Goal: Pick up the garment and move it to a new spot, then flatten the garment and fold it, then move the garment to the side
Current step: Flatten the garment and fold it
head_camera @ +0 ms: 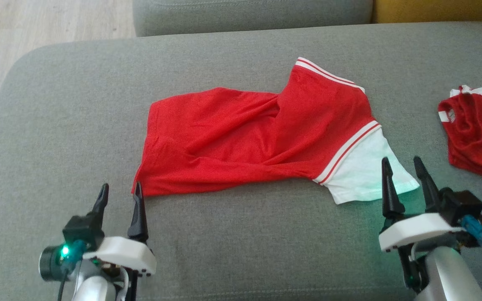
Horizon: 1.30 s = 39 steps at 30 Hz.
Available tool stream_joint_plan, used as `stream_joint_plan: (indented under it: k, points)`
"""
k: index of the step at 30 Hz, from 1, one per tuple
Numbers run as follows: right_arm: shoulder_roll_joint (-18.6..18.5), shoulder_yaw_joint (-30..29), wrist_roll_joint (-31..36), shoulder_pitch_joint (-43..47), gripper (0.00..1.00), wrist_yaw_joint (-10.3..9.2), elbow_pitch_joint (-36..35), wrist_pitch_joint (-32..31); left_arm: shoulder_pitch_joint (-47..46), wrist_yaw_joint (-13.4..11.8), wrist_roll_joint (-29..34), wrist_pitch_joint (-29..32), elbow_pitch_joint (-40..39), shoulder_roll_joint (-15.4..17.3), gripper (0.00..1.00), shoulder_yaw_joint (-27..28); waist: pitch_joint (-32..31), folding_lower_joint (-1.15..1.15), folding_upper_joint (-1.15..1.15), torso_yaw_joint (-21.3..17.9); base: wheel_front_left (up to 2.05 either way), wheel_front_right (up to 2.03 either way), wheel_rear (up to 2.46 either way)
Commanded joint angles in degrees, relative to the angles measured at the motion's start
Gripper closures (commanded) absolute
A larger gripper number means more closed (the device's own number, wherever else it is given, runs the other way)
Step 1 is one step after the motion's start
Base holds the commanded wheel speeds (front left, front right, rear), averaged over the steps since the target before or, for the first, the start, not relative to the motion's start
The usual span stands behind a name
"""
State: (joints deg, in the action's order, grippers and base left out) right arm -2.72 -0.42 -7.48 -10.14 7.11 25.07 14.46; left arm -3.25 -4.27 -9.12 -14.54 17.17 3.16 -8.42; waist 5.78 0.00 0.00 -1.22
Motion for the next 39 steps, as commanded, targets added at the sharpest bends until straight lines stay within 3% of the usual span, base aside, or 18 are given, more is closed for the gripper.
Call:
stream_joint_plan:
  k: [1,7,15,21,39]
  points:
    - [-0.2,1.3,0.4,-0.5,0.00,0.37,-1.2,0.5,-0.7,0.1,0.6,-0.5,-1.9,0.1,0.00,1.7,-0.3,0.00,0.00,0.2,0.00,0.00,0.00]
    - [-0.2,1.2,0.5,-0.1,0.00,0.37,-1.2,0.5,-0.4,0.7,0.4,-0.5,-2.1,-0.2,0.00,1.7,0.1,0.00,0.00,0.3,0.00,0.00,0.00]
    - [-0.2,2.2,-0.8,-2.0,0.00,0.37,-0.8,0.5,-7.2,7.1,-2.8,-0.5,2.5,-0.3,0.00,-1.1,2.3,0.00,0.00,-0.4,0.00,0.00,0.00]
    - [-0.2,3.5,-1.9,-3.1,0.00,0.37,-0.8,0.5,-14.1,9.7,-3.8,-0.5,8.7,-0.3,0.00,-1.3,4.2,0.00,0.00,-1.7,0.00,0.00,0.00]
    - [-0.2,3.6,-2.8,-3.5,0.00,0.37,-1.3,0.5,-22.8,11.6,-9.7,-0.5,22.2,1.7,0.00,0.6,6.6,0.00,0.00,-3.4,0.00,0.00,0.00]
